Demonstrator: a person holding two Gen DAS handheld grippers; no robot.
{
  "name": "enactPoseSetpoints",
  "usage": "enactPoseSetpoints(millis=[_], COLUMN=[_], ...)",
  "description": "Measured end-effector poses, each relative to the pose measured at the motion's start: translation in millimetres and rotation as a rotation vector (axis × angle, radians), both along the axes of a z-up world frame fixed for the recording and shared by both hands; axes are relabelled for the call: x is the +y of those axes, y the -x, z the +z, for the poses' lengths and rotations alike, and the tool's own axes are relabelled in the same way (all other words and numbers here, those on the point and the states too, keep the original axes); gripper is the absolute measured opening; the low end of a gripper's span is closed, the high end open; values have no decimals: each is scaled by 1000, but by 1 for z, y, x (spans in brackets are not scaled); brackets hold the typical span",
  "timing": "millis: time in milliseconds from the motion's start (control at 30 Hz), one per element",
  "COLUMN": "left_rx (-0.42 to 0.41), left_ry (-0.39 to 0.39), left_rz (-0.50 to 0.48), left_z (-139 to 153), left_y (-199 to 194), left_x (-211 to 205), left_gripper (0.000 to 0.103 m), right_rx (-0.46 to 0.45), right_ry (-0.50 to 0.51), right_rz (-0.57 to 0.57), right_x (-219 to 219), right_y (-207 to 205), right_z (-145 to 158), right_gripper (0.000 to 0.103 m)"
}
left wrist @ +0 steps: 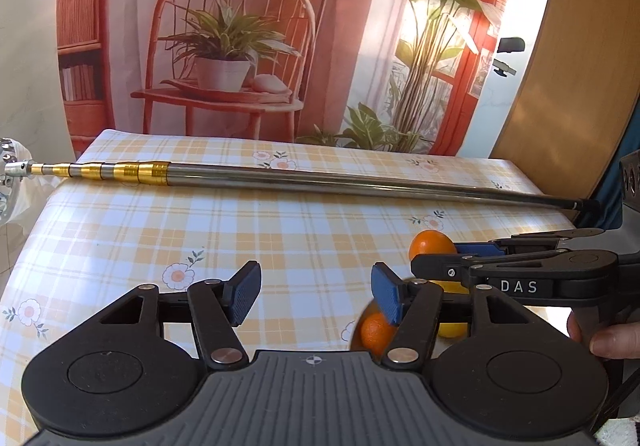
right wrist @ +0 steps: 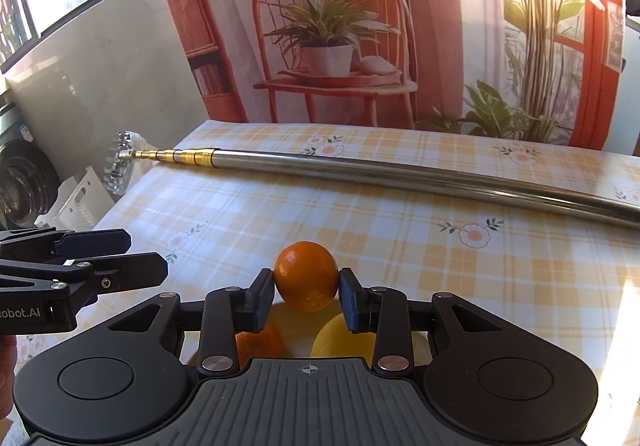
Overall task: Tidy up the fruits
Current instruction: 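Carry the tangerine over the bowl and lower it in with the right tool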
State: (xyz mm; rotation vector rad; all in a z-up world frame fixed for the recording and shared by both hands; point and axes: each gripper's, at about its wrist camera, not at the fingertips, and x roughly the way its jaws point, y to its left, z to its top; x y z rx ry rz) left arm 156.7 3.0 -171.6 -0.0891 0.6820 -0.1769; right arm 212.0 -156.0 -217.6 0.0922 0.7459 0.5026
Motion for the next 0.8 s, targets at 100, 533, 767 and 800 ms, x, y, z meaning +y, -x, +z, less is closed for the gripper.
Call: enactPoseSetpoints(millis=[100, 533, 767, 800], left_rx=[8, 19, 23, 27], left_ry=[20, -35, -41, -34], left_rz=[-20, -60, -24, -18], left_z=[0, -5, -10, -11], left_y=[3, 9, 14, 15], left_x=[-5, -22, -21, -20], left_gripper=[76, 95, 95, 95], right_rx=[-9, -36, -24, -14], right_ry=[-11, -4, -24, -33], right_rz=[-2, 23, 36, 37], right_x=[-5, -11, -13, -13], right_y=[10, 41, 52, 54], right_z=[-1, -8, -11, -12], right_gripper=[32, 32, 32, 32])
